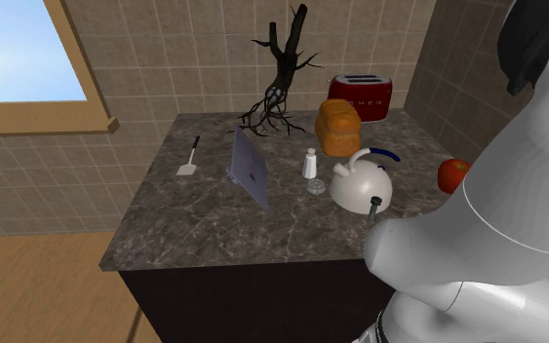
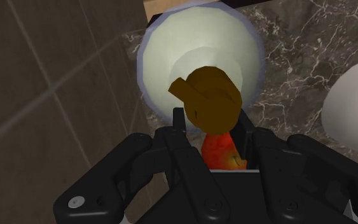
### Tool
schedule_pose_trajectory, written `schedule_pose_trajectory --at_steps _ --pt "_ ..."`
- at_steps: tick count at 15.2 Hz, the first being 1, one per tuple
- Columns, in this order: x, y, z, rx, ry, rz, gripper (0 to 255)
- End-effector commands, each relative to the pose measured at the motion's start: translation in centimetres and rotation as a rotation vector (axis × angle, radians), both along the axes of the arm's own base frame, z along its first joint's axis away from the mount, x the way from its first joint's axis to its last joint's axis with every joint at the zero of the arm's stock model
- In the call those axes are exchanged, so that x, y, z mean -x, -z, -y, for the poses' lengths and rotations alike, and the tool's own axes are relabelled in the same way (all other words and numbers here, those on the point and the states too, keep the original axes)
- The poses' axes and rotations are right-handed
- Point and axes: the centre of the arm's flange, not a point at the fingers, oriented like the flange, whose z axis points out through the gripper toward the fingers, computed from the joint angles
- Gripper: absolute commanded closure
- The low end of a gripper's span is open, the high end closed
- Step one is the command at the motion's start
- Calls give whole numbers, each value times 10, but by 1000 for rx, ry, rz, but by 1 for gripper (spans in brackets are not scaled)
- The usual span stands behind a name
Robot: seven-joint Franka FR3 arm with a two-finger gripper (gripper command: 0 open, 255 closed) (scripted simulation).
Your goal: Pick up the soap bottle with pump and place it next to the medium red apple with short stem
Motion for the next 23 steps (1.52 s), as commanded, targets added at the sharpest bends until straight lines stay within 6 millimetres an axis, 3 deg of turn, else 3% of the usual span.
schedule_pose_trajectory --at_steps 1,19,23 --pt "1 9 0 1 0 1 255" --pt "1 107 0 1 0 1 255" --pt "1 107 0 1 0 1 255"
